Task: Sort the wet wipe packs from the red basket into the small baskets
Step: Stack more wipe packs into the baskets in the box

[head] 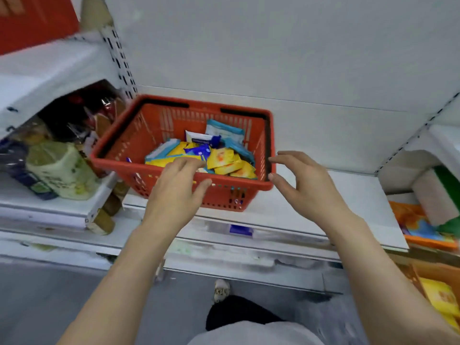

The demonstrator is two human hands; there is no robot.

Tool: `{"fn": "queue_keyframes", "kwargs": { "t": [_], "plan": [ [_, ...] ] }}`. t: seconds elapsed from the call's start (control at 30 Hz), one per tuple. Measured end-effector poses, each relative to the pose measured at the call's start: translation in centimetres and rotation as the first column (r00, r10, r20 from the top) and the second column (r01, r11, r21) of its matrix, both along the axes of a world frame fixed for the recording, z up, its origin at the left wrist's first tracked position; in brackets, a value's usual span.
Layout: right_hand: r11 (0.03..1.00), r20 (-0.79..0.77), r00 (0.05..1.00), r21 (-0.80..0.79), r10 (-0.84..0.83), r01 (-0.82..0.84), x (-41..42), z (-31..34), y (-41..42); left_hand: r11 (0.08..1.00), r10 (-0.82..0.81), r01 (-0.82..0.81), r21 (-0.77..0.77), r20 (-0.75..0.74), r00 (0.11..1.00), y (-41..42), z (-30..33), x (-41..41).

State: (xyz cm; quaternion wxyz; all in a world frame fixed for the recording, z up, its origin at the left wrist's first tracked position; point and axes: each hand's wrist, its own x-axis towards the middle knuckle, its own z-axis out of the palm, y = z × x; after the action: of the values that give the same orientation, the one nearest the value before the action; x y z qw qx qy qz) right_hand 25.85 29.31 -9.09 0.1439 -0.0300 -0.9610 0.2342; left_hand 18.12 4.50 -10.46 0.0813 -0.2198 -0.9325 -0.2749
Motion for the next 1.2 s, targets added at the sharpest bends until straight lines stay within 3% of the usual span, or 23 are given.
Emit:
{"fn": "queue_keyframes", "kwargs": {
  "t": [0.17,0.33,0.5,0.67,0.73,0.8,0.83,0.9,0.97,1.07,1.2],
  "plan": [
    [0.999,0.040,0.998,0.000,0.048,-0.048,-10.0,0.6,-1.2,0.999,0.034,-0.035,0.007,0.082,0.996,-1.1,0.4,-8.9],
    [0.998,0.227,0.972,-0.003,0.062,-0.063,-16.4,-1.2,-2.7,0.998,0.042,-0.033,-0.047,0.209,0.977,-2.1,-1.5,-15.0],
    [0.974,0.580,0.789,0.198,-0.203,0.106,-21.4,-4.5,-4.4,0.985,-0.088,0.128,-0.111,0.315,0.945,-0.8,-3.2,-20.4],
    [0.938,0.565,0.748,0.199,-0.347,0.285,-23.1,-7.7,-6.7,0.941,-0.232,0.313,-0.129,0.430,0.873,0.8,-4.0,-23.5],
    [0.920,0.582,0.727,0.104,-0.365,0.379,-23.3,-7.5,-6.4,0.933,-0.244,0.338,-0.123,0.471,0.847,1.2,-4.2,-24.3],
    [0.837,0.615,0.726,-0.187,-0.308,0.514,-23.1,-6.9,-5.3,0.938,-0.250,0.339,-0.071,0.539,0.805,1.3,-4.5,-24.4],
    [0.742,0.620,0.744,-0.373,-0.247,0.557,-22.7,-6.5,-5.1,0.944,-0.246,0.328,-0.044,0.567,0.786,1.3,-4.6,-24.4],
    [0.557,0.536,0.832,-0.651,-0.142,0.515,-21.6,-6.0,-5.2,0.956,-0.223,0.294,-0.017,0.609,0.761,1.4,-4.8,-24.4],
    [0.490,0.392,0.919,-0.796,-0.032,0.356,-20.4,-5.6,-5.6,0.977,-0.194,0.206,0.060,0.659,0.727,1.6,-4.7,-24.5],
    [0.403,0.206,0.967,-0.905,0.146,0.132,-19.4,-5.0,-6.0,0.971,-0.185,0.022,0.238,0.690,0.700,2.0,-4.1,-24.6],
    [0.505,0.229,0.972,-0.846,0.048,0.174,-19.9,-4.4,-5.8,0.877,-0.250,-0.058,0.477,0.556,0.793,2.1,-3.4,-24.4]
  ]
}}
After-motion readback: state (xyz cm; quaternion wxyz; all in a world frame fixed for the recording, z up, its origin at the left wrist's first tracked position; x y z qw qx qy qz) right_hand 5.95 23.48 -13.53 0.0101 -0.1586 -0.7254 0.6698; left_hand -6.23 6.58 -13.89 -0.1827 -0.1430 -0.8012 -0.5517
